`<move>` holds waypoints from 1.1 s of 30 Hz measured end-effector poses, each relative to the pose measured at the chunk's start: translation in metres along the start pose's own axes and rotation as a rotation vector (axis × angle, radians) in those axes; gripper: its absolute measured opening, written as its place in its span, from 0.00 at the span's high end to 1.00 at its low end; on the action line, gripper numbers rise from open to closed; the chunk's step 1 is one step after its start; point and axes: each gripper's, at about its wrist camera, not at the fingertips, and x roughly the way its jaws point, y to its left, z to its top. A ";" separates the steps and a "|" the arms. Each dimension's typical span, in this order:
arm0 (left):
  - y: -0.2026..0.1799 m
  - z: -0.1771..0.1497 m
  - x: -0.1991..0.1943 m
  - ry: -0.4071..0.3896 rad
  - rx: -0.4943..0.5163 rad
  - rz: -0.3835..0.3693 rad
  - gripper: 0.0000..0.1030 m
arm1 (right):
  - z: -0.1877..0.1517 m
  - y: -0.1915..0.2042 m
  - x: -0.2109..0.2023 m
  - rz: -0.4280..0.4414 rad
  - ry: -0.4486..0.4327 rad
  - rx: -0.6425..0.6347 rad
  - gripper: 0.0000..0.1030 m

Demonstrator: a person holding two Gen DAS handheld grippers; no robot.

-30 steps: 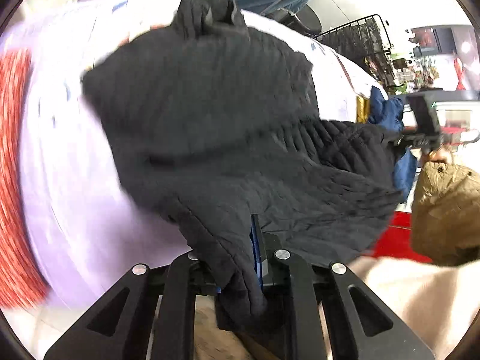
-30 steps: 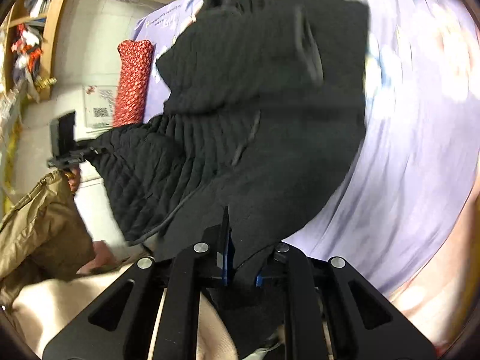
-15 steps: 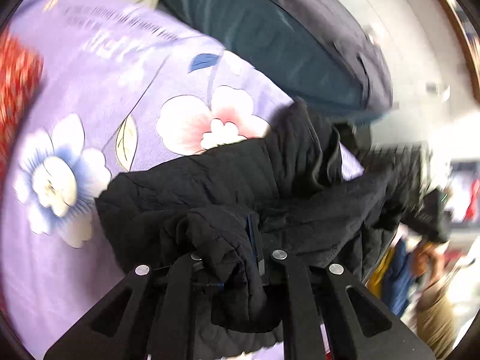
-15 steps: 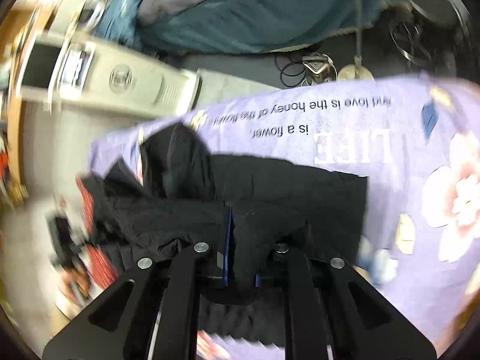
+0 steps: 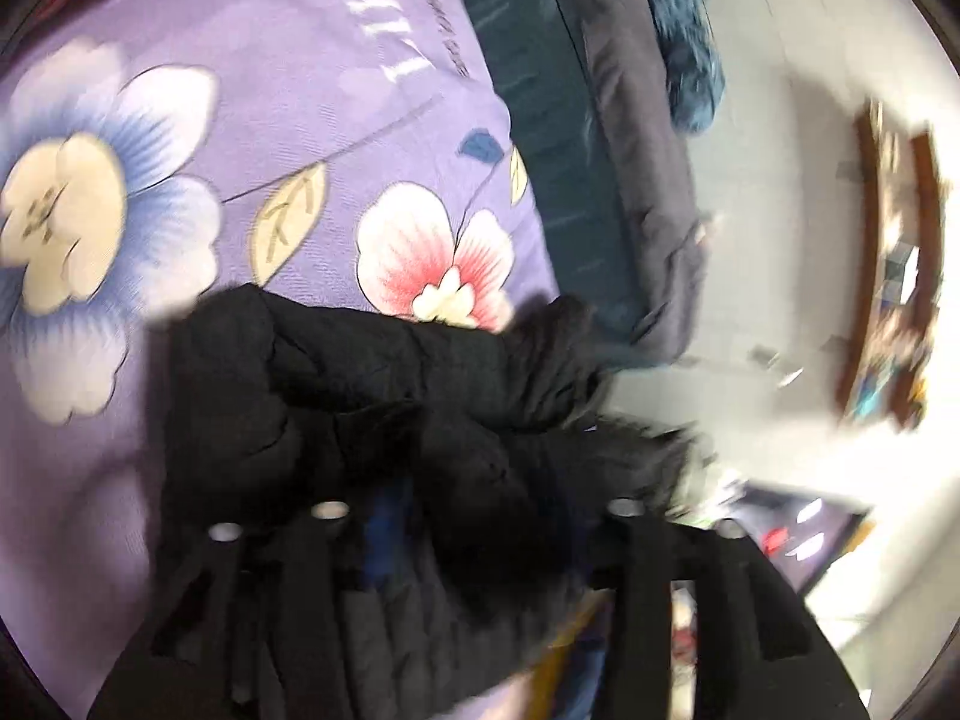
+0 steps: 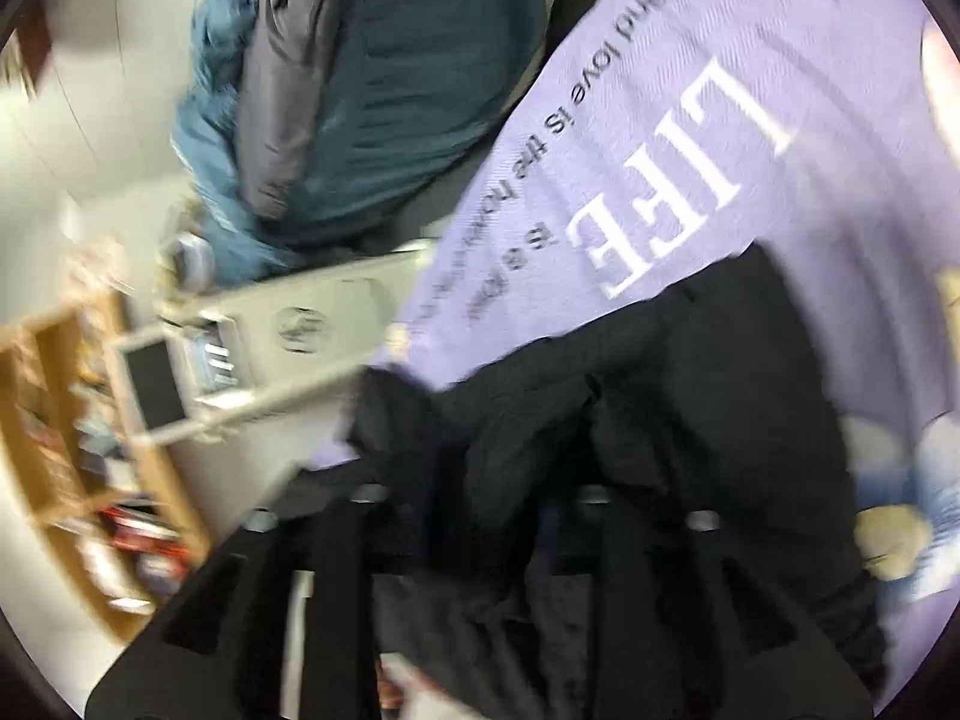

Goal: Fold large clothes

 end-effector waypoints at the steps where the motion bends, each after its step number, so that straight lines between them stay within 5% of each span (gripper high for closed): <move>1: 0.005 0.002 -0.015 -0.028 -0.052 -0.051 0.25 | 0.002 -0.005 -0.005 0.078 -0.002 0.039 0.38; 2: 0.008 0.003 -0.026 -0.067 -0.075 -0.076 0.13 | 0.003 -0.009 -0.014 0.153 -0.019 0.081 0.35; 5: 0.006 0.005 -0.075 -0.222 -0.056 -0.054 0.12 | 0.003 -0.017 -0.049 0.280 -0.141 0.142 0.22; 7: -0.003 0.001 -0.091 -0.244 -0.015 -0.026 0.12 | 0.001 -0.015 -0.071 0.289 -0.190 0.119 0.21; 9: -0.026 -0.015 -0.091 -0.235 0.097 0.091 0.12 | -0.008 0.000 -0.081 0.203 -0.177 0.004 0.21; 13: -0.087 -0.084 -0.051 -0.200 0.484 0.428 0.11 | -0.069 0.053 -0.069 -0.230 -0.153 -0.475 0.21; 15: -0.108 -0.140 -0.016 -0.195 0.655 0.503 0.08 | -0.119 0.073 -0.055 -0.356 -0.193 -0.710 0.21; 19: -0.116 -0.207 0.053 -0.176 0.800 0.582 0.06 | -0.212 0.081 -0.025 -0.510 -0.236 -1.051 0.21; 25: -0.091 -0.234 0.117 -0.160 0.791 0.775 0.06 | -0.261 0.047 0.022 -0.692 -0.140 -1.219 0.21; 33: -0.070 -0.180 0.109 -0.133 0.635 0.700 0.05 | -0.229 0.029 0.034 -0.737 -0.132 -1.082 0.12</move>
